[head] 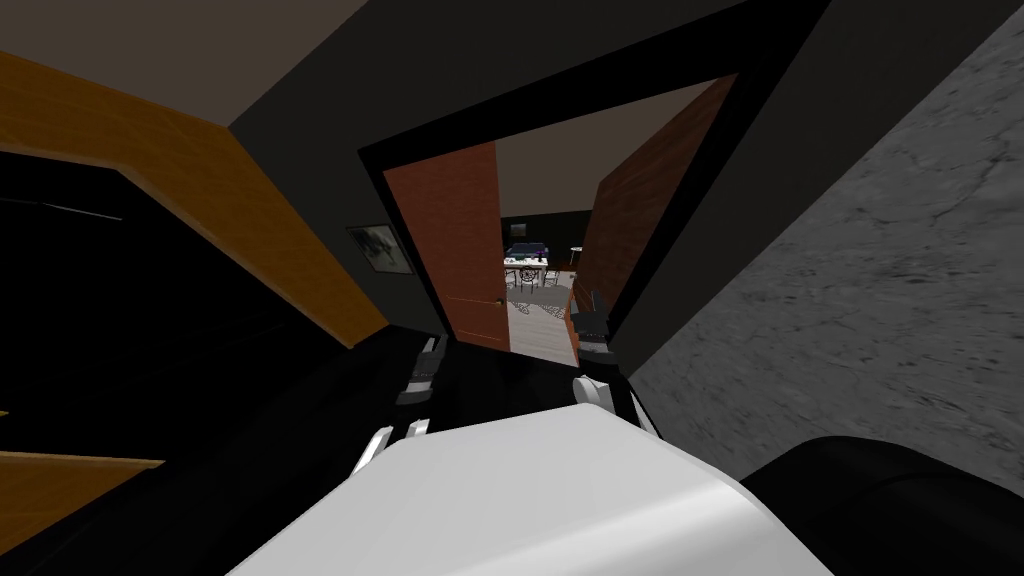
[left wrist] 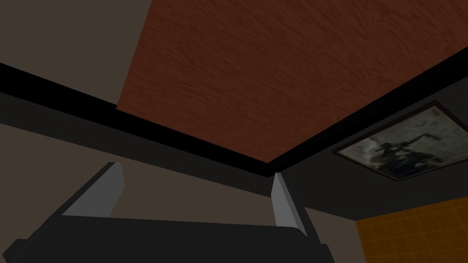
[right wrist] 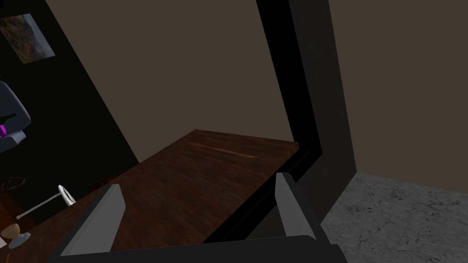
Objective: Push the door open
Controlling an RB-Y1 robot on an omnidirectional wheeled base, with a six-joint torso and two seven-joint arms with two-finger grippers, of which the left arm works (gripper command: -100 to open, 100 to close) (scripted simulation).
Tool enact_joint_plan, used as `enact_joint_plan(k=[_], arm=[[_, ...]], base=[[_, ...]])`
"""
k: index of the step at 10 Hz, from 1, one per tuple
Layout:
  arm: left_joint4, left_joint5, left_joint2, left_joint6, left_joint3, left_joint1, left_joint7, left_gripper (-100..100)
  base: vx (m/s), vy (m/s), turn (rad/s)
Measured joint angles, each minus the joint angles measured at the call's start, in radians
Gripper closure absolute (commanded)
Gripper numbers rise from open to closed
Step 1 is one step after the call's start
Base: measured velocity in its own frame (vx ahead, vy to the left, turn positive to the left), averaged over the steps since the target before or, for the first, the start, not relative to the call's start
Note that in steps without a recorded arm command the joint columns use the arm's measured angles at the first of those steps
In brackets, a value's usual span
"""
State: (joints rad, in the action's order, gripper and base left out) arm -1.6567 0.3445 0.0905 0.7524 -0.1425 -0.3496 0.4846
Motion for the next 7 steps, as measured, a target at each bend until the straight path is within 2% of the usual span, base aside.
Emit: enact_joint_plan(k=[7], arm=[[0.15, 0.091, -0.01, 0.031, -0.016, 0.04, 0.13, -100]], base=[[0.102, -0.015, -0.028]])
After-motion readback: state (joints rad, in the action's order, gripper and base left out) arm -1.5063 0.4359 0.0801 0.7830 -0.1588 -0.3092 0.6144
